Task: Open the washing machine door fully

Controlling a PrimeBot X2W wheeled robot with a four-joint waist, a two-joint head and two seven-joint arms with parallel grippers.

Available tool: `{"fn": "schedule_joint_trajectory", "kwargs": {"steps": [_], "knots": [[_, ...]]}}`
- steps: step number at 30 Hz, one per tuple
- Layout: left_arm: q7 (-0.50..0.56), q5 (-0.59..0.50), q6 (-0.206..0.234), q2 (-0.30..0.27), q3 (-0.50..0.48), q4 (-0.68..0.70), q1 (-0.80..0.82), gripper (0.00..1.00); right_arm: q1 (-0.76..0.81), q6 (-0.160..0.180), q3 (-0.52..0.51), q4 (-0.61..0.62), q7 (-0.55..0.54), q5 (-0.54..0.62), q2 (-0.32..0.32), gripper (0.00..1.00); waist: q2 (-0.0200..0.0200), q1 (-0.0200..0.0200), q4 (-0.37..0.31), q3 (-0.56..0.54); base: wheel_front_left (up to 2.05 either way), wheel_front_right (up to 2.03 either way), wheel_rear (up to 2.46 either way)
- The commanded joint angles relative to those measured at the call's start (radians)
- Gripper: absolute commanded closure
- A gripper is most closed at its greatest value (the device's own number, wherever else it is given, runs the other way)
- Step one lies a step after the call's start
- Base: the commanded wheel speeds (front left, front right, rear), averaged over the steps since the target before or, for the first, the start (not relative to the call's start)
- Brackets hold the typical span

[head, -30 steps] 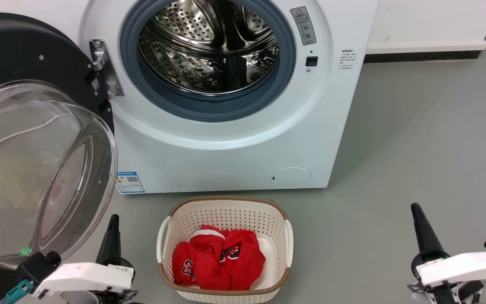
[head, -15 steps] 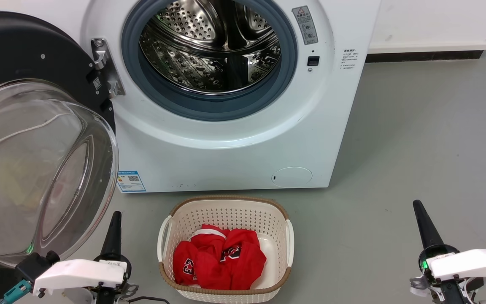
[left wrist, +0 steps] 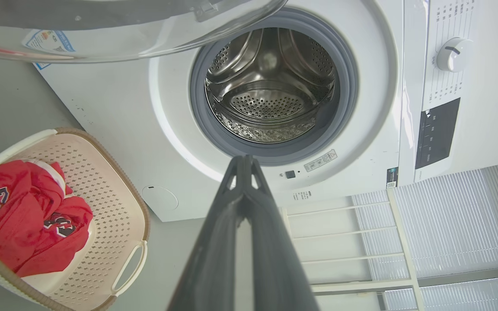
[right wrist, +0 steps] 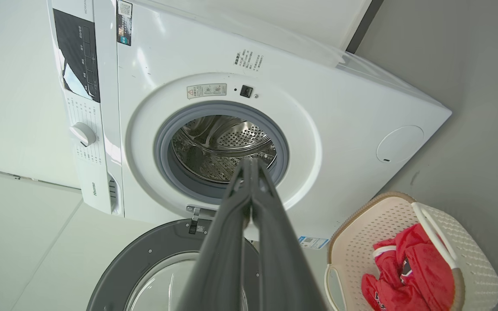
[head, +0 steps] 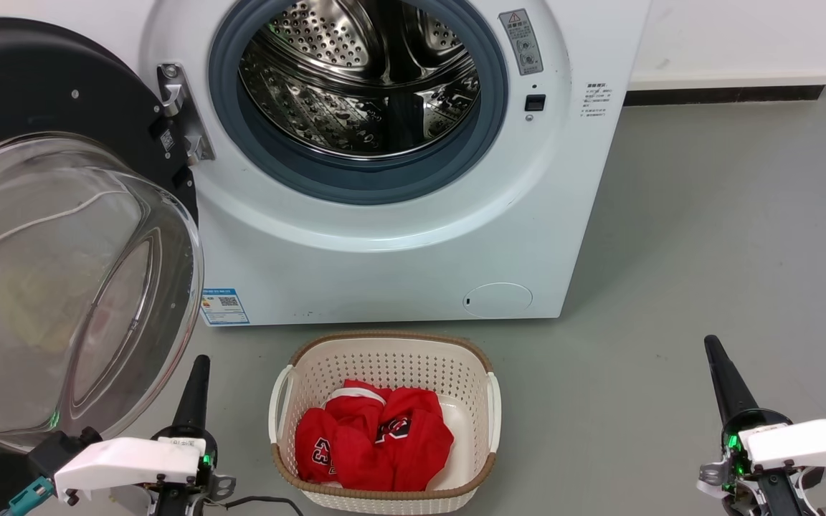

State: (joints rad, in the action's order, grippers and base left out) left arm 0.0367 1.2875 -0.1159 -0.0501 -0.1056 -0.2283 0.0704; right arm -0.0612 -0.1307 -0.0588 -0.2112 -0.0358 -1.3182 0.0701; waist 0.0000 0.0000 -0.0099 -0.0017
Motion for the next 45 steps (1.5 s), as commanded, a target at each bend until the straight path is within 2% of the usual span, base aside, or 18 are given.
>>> {"fn": "schedule_joint_trajectory", "kwargs": {"steps": [1, 33, 45], "knots": [[0.006, 0.021, -0.007, -0.001, -0.003, 0.003, 0.025, 1.00, -0.023, 0.000, -0.003, 0.001, -0.002, -0.021, 0.004, 1.00, 0.0000, 0.0000, 0.000, 0.000, 0.00, 0.00, 0.00], [0.070, 0.284, -0.015, 0.000, -0.010, -0.016, 0.042, 1.00, -0.045, 0.000, -0.028, -0.029, -0.053, -0.274, -0.001, 1.00, 0.0000, 0.0000, 0.008, 0.004, 0.00, 0.00, 0.00], [0.081, 0.326, -0.017, 0.000, -0.011, -0.019, 0.044, 1.00, -0.052, 0.000, -0.034, -0.034, -0.061, -0.314, -0.004, 1.00, 0.0000, 0.0000, 0.010, 0.005, 0.00, 0.00, 0.00]]}}
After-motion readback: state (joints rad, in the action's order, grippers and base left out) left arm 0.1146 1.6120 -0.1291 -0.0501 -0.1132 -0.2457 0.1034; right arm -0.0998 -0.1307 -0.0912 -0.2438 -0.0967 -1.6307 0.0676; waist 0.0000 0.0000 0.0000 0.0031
